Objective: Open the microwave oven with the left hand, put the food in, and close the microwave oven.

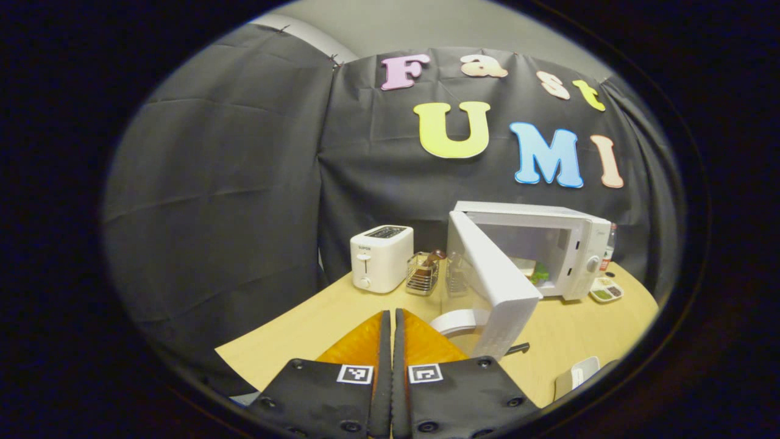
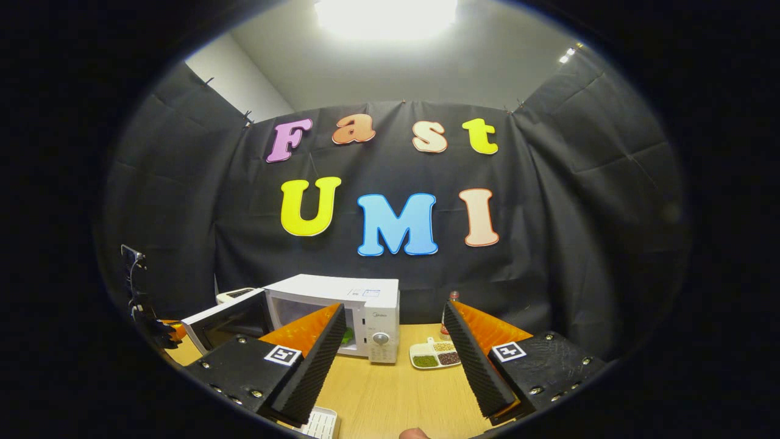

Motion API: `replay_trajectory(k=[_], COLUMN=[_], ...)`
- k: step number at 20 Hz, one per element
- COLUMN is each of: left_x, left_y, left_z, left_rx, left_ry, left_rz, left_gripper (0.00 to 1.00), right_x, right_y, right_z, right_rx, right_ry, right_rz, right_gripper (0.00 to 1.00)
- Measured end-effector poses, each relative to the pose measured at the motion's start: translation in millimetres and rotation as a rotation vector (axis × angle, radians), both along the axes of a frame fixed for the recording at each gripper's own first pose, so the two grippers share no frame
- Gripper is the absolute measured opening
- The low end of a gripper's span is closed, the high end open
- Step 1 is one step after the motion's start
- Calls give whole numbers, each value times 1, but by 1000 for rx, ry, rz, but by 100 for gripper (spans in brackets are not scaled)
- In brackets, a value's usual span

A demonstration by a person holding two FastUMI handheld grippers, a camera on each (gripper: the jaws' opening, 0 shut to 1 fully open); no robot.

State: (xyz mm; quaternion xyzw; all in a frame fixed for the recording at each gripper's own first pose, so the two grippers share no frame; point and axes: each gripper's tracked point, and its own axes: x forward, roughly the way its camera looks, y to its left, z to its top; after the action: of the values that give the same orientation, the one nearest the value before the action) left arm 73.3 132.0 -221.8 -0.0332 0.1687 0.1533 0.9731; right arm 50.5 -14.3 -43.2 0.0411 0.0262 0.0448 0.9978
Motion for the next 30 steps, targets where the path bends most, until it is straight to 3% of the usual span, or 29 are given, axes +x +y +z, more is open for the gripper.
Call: replay_trajectory(k=[6, 11, 24, 30], left_x=[3, 17, 86, 123], left_y=[-42, -92, -196, -221], left_z=[3, 2, -1, -10], left_rx=[11, -1, -59, -104], left_ry=[18, 29, 50, 56], left_rz=[-66, -178, -512, -601], left_gripper=[7, 7, 7, 7], right_x=[-8, -4, 27, 42], right_y=[-40, -50, -13, -15], right_z=[-2, -1, -9, -13], right_rx=[-5, 3, -16, -50], right_ry=[1, 1, 32, 53], right_rz=[-28, -53, -69, -133], right_gripper=[98, 98, 98, 98])
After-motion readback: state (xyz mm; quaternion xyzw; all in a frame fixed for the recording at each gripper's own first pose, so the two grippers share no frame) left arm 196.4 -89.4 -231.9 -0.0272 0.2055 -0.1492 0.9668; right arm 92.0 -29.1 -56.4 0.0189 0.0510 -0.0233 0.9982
